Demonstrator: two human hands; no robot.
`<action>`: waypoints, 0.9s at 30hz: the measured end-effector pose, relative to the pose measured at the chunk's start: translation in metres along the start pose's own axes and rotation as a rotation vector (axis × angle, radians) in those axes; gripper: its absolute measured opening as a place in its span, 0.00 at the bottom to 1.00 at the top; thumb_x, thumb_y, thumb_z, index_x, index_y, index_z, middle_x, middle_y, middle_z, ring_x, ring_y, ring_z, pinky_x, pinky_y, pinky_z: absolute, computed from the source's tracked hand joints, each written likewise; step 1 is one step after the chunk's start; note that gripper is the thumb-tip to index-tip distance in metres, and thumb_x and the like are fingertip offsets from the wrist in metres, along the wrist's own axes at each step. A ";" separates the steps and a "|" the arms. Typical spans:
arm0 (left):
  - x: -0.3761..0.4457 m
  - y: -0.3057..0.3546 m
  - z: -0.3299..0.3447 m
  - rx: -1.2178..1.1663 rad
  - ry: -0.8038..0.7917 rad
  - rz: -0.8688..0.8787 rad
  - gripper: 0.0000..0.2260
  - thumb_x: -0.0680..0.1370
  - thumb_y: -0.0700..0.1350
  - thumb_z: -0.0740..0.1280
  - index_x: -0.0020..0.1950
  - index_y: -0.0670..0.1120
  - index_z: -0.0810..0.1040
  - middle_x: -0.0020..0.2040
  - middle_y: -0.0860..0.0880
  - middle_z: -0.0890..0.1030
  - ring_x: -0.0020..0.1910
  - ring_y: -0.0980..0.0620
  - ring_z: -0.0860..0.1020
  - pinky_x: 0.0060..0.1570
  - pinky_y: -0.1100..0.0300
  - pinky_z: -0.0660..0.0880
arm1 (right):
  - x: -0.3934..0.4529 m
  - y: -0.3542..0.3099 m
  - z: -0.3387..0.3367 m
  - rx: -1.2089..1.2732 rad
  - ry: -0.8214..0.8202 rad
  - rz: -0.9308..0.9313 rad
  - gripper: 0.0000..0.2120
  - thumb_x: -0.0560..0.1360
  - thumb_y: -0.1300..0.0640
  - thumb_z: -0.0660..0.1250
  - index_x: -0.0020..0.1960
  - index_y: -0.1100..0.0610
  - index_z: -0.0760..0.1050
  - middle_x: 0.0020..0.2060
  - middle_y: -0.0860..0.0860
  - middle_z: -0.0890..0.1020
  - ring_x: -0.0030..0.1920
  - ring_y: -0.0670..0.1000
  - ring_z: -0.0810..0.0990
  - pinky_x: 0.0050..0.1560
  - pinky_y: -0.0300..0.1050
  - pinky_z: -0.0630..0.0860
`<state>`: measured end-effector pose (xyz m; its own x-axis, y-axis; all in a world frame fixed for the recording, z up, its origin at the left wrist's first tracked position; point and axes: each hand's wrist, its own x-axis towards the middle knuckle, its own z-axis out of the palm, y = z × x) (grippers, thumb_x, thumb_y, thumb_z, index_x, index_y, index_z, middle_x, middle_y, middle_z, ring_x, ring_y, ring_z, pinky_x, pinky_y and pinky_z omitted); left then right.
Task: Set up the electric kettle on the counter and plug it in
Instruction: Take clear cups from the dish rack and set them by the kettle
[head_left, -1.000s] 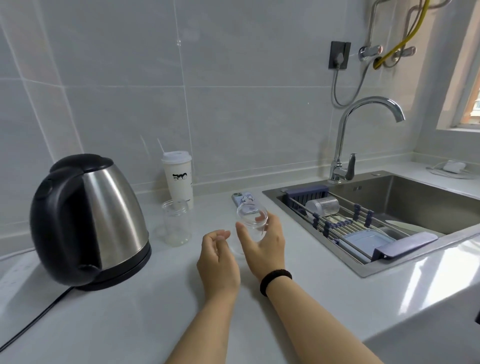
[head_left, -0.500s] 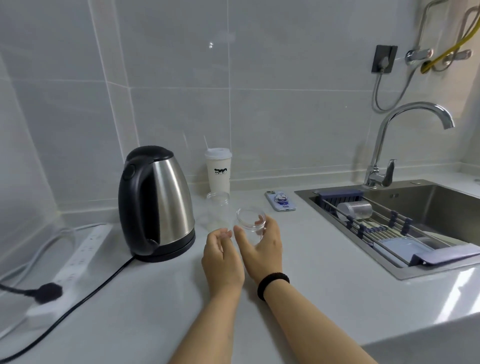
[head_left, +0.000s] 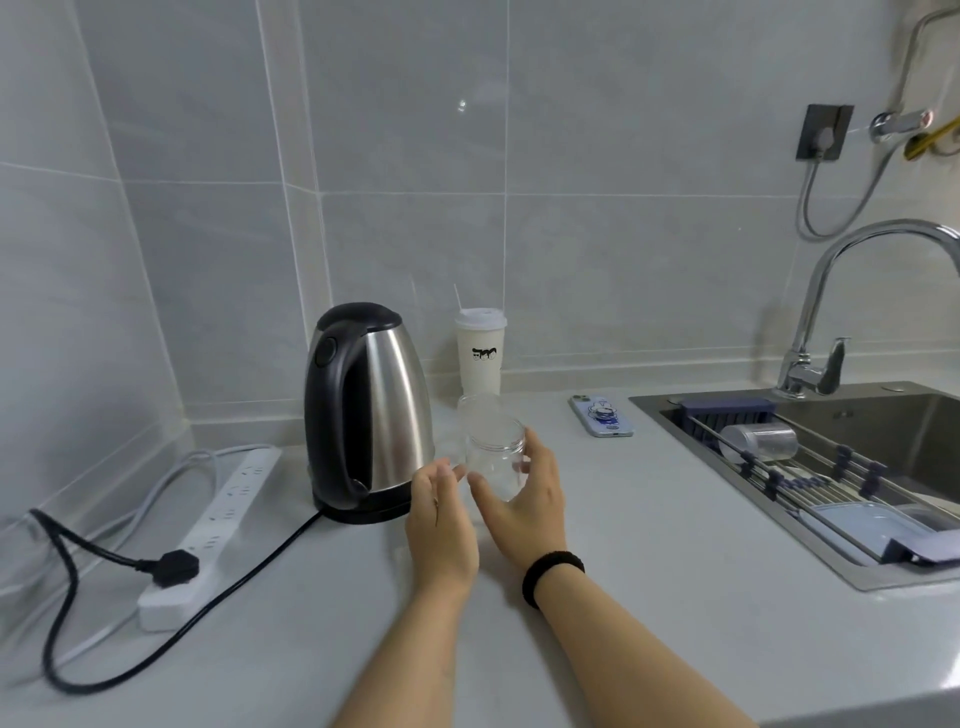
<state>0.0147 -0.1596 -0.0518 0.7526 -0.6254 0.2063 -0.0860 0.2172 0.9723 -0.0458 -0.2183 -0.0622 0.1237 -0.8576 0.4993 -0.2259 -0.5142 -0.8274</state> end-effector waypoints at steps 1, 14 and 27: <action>0.001 -0.001 0.002 -0.003 -0.019 -0.007 0.13 0.83 0.50 0.54 0.62 0.48 0.72 0.60 0.51 0.80 0.59 0.56 0.73 0.46 0.75 0.66 | 0.002 0.001 -0.001 0.021 -0.001 0.029 0.35 0.67 0.49 0.75 0.69 0.50 0.63 0.55 0.39 0.71 0.55 0.44 0.74 0.62 0.53 0.70; 0.019 -0.011 0.006 -0.006 -0.121 -0.071 0.18 0.83 0.53 0.54 0.68 0.45 0.70 0.66 0.49 0.76 0.61 0.57 0.70 0.57 0.64 0.61 | 0.026 0.012 -0.001 0.069 -0.113 0.128 0.41 0.64 0.46 0.78 0.69 0.49 0.59 0.56 0.42 0.74 0.56 0.44 0.75 0.59 0.40 0.72; 0.020 -0.008 0.007 -0.034 -0.101 -0.109 0.18 0.83 0.52 0.55 0.69 0.45 0.69 0.66 0.47 0.76 0.61 0.55 0.71 0.57 0.64 0.62 | 0.027 0.016 0.001 0.040 -0.166 0.156 0.42 0.64 0.46 0.77 0.70 0.50 0.58 0.55 0.41 0.73 0.57 0.46 0.75 0.62 0.47 0.73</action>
<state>0.0259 -0.1787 -0.0552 0.6862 -0.7188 0.1111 0.0164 0.1680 0.9857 -0.0452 -0.2498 -0.0617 0.2486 -0.9149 0.3180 -0.2166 -0.3725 -0.9024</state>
